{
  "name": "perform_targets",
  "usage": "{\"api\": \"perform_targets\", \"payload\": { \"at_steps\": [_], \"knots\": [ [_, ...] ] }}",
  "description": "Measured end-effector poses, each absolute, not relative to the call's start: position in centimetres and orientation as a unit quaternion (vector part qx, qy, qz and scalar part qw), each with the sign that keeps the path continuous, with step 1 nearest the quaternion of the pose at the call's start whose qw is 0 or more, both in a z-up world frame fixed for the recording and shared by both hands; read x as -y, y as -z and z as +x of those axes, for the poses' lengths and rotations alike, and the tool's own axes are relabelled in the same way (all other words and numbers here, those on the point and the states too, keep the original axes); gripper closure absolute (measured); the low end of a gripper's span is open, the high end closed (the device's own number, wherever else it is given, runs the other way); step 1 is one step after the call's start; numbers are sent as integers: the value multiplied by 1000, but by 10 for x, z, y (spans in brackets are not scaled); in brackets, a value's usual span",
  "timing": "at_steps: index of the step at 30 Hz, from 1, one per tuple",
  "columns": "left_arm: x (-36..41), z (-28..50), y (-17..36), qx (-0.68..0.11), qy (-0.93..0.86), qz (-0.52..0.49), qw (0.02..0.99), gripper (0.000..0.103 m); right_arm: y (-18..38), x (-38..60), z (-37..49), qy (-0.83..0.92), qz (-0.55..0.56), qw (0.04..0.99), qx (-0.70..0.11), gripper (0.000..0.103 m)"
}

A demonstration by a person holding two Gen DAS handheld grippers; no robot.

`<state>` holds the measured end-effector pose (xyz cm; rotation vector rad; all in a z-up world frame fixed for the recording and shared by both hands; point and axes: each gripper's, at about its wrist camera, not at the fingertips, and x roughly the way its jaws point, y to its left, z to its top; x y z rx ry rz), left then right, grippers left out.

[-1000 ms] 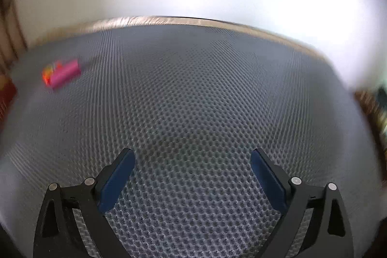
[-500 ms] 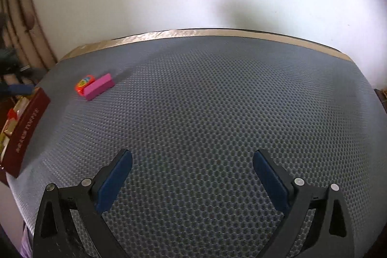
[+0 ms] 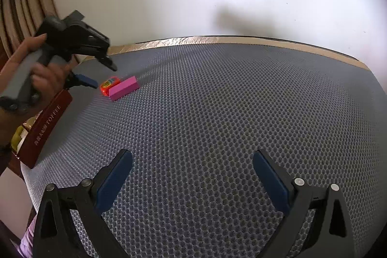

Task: Organize rigid objects
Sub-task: 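Grasp the orange tape measure with the left tool, then grasp the pink eraser with the right tool while the left tool holds the tape measure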

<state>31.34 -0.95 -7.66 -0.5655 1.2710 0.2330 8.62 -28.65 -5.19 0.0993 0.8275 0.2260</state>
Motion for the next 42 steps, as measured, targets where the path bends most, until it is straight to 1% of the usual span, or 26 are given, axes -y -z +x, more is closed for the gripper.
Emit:
{"api": "perform_targets", "payload": {
  "at_steps": [6, 9, 11, 15, 23, 26, 30, 35, 37, 40, 42],
  "knots": [
    [9, 325, 99, -603, -144, -261, 740, 48, 48, 293, 82, -114, 54, 909, -396, 3],
    [12, 325, 99, -590, -149, -248, 754, 48, 44, 299, 78, -115, 56, 910, -395, 3],
    [9, 321, 99, -580, -151, -249, 761, 51, 46, 297, 80, -115, 57, 910, -395, 2],
    [6, 312, 96, -580, -145, -233, 767, 51, 47, 298, 82, -116, 57, 907, -400, 2],
    [-12, 236, 82, -571, -82, -247, 779, 51, 54, 294, 95, -106, 51, 898, -424, 2],
    [-18, 205, 79, -576, -58, -245, 777, 51, 61, 294, 106, -79, 54, 884, -458, 2],
    [-18, 165, 63, -566, -28, -222, 794, 51, 51, 290, 123, -96, 125, 870, -468, 2],
    [-38, 133, 35, -545, -11, -211, 811, 51, 38, 231, 163, -131, 150, 854, -481, 2],
    [-46, 129, 30, -537, -9, -214, 816, 51, 39, 204, 181, -130, 151, 848, -491, 4],
    [-66, 110, 18, -520, -13, -219, 825, 51, 43, 176, 204, -116, 163, 839, -506, 12],
    [-80, 101, 14, -514, -16, -217, 830, 51, 43, 166, 211, -106, 172, 837, -509, 12]
  ]
}}
